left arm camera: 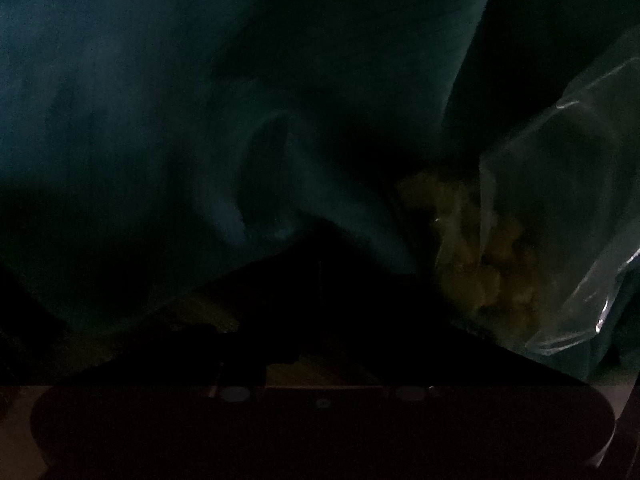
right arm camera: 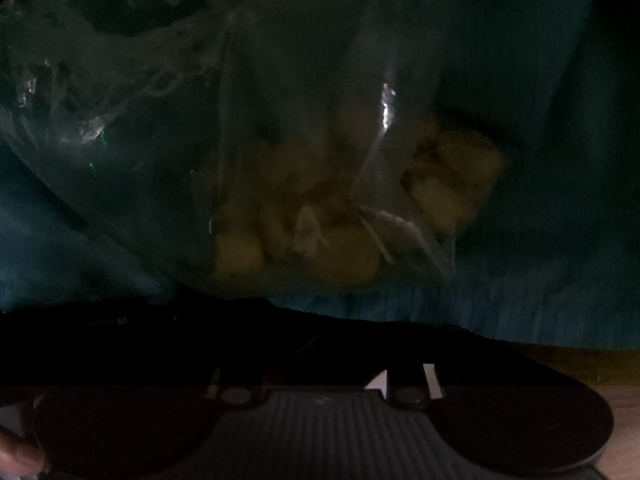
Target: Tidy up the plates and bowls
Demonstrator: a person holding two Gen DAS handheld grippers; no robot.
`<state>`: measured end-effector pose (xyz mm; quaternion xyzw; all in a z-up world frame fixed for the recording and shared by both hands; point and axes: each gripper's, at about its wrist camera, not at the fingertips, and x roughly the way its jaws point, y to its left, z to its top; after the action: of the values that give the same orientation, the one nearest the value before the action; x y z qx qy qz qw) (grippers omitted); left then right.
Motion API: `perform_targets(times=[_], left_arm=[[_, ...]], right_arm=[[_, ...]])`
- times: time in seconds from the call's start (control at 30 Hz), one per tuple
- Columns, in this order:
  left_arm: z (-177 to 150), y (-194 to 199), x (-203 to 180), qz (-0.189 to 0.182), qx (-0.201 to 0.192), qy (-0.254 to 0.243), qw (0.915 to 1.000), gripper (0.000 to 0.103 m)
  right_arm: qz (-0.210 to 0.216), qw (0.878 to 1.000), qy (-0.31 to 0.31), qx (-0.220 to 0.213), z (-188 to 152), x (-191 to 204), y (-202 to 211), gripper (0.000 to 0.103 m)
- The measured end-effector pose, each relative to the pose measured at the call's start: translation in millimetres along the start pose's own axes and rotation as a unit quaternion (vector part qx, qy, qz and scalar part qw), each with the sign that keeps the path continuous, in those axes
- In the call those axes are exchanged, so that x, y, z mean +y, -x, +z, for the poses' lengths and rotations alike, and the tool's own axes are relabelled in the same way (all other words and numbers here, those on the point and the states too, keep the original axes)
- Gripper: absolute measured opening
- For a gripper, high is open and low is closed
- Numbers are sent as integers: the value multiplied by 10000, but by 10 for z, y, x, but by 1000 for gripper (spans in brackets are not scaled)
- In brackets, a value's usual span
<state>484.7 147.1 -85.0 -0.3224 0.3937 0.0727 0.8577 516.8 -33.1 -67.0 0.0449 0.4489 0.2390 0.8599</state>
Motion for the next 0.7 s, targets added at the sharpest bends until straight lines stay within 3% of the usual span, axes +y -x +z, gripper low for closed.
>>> perform_targets(times=[0.47,0.7], left_arm=[[-161,469,233,159,354,-134,9992,19],[-462,731,186,133,333,-415,9985,19]], right_arm=[[303,9988,51,368,-357,170,210,24],[341,9988,79,340,-529,316,350,23]])
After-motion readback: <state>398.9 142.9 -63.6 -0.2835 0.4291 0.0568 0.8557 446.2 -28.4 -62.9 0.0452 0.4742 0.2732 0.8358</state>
